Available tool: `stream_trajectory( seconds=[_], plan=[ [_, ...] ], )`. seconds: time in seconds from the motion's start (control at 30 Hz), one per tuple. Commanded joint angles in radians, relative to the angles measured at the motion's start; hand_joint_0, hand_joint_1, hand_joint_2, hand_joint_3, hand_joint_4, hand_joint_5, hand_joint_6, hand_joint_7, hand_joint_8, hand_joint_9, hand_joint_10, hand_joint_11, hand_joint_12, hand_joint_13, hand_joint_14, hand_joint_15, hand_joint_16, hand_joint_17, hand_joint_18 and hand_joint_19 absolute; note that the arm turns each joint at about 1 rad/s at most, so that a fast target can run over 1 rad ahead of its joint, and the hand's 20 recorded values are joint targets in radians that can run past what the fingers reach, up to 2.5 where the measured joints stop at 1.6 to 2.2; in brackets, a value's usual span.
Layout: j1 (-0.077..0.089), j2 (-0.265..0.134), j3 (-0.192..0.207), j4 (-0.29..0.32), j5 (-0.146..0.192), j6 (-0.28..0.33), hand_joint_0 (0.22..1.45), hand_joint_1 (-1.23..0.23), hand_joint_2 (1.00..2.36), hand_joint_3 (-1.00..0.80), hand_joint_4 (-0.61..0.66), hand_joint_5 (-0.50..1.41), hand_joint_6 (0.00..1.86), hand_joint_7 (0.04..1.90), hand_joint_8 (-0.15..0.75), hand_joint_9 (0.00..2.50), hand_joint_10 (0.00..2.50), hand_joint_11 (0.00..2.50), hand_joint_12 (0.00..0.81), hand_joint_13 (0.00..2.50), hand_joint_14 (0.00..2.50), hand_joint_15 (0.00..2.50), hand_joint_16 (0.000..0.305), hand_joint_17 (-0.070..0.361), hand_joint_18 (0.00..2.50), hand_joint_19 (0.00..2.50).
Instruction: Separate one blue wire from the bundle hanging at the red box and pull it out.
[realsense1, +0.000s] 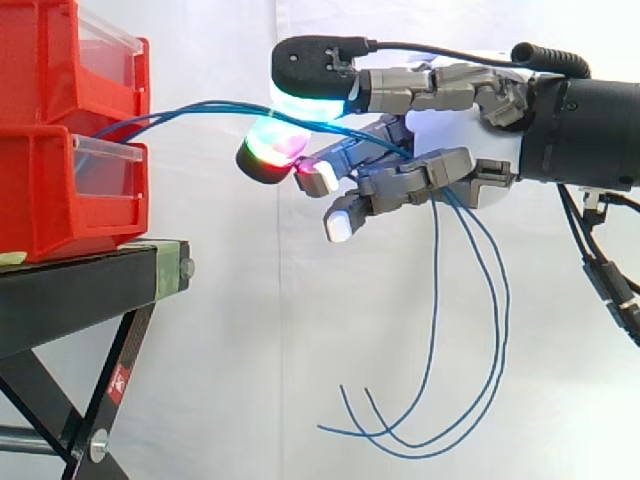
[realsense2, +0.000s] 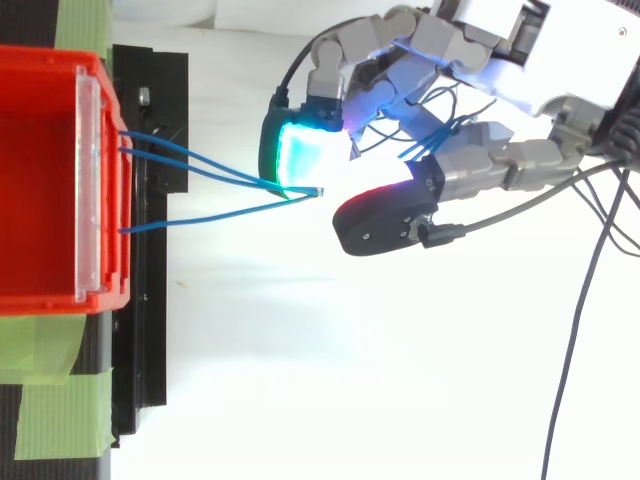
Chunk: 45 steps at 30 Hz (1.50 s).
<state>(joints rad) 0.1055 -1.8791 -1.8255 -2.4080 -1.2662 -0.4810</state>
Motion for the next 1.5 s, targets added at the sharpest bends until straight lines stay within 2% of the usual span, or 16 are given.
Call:
stream_trajectory(
  seconds=[0.0,0.2,0.4,0.8,1.03,1.47],
  plan=[
    [0.0,0.0,0.0,-0.003,0.002,0.012,0.63,-0.69,1.03,-0.17,0.24,-0.2,0.82,1.09,0.328,0.96,0.01,1.49,0.305,1.21,1.88,0.8,0.05,0.114,0.7,0.88],
    [0.002,0.0,-0.001,-0.025,0.034,0.076,0.63,-0.67,1.02,-0.2,0.24,-0.2,0.81,1.09,0.332,0.95,0.01,1.48,0.311,1.21,1.89,0.81,0.051,0.114,0.7,0.88],
    [0.003,0.0,0.0,-0.057,0.041,0.11,0.6,-0.62,1.02,-0.28,0.25,-0.2,0.8,1.1,0.335,0.94,0.01,1.49,0.311,1.2,1.89,0.79,0.051,0.115,0.69,0.88],
    [0.003,0.0,0.0,-0.059,0.034,0.11,0.58,-0.6,1.01,-0.39,0.24,-0.2,0.78,1.1,0.338,0.94,0.01,1.46,0.303,1.2,1.9,0.77,0.052,0.117,0.69,0.87],
    [0.003,0.0,0.0,-0.059,0.033,0.11,0.58,-0.6,1.01,-0.39,0.24,-0.2,0.78,1.11,0.338,0.94,0.01,1.48,0.31,1.2,1.9,0.77,0.052,0.117,0.68,0.87],
    [0.005,0.0,0.0,-0.059,0.031,0.111,0.6,-0.71,1.01,-0.39,0.25,-0.2,0.79,1.11,0.333,0.95,0.01,1.48,0.311,1.21,1.9,0.78,0.051,0.115,0.7,0.88]
  ],
)
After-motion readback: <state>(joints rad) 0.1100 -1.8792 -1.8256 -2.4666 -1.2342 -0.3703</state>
